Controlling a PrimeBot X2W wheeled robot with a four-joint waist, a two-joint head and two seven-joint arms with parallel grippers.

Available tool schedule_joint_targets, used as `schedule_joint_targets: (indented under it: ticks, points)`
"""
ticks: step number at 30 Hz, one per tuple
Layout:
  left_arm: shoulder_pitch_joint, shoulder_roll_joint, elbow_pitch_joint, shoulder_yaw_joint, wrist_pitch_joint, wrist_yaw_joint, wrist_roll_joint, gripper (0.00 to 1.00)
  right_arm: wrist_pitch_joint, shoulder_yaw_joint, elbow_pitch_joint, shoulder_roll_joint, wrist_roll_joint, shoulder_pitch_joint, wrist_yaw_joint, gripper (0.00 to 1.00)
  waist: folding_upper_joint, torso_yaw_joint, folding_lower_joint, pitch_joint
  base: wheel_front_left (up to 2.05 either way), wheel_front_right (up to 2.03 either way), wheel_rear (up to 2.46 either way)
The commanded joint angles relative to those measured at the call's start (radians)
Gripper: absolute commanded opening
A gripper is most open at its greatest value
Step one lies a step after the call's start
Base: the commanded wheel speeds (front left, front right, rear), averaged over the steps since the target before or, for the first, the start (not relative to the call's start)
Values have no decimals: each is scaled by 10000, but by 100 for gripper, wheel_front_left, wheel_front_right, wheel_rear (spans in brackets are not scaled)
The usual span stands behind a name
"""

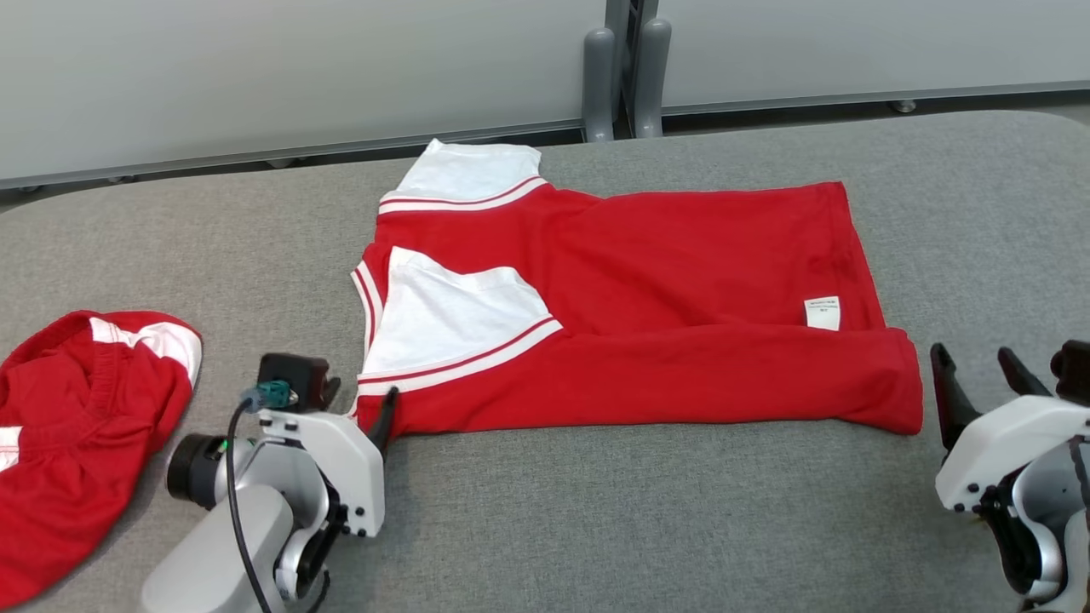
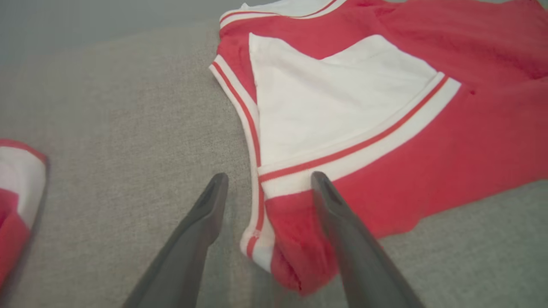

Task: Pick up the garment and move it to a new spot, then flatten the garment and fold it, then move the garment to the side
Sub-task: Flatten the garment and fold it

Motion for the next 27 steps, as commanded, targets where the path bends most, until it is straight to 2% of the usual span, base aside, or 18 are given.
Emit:
schedule_joint_targets:
  ticks: [1, 7, 11, 12, 13, 21, 27]
  points:
    - [135, 75, -80, 7, 47, 85, -62, 100, 26, 14, -86, 16, -49, 81, 2, 100, 0, -36, 0, 13, 0, 0, 0]
    - [564, 312, -488, -87, 1319, 786, -280, 100, 246, 308, -288, 160, 122, 274, 2, 100, 0, -278, 0, 40, 0, 0, 0]
    - [945, 300, -677, -93, 2169, 910, -683, 100, 417, 364, -228, 181, 26, 284, 2, 100, 0, -361, 0, 52, 0, 0, 0]
    - [1023, 278, -770, -57, 2248, 891, -802, 47, 485, 336, -184, 193, 13, 288, 2, 100, 0, -372, 0, 56, 0, 0, 0]
    - [1066, 296, -865, -48, 2267, 885, -822, 2, 549, 321, -156, 206, -18, 286, 2, 100, 0, -384, 0, 63, 0, 0, 0]
    - [1305, 543, -1383, 154, 2093, 954, -1040, 0, 994, -97, 532, 239, -496, -249, 2, 100, 0, -342, 0, 285, 0, 0, 0]
    - [1256, 661, -1579, 170, 2079, 962, -1044, 0, 1827, -275, 1533, 265, -503, -868, 2, 100, 0, -144, 0, 437, 0, 0, 0]
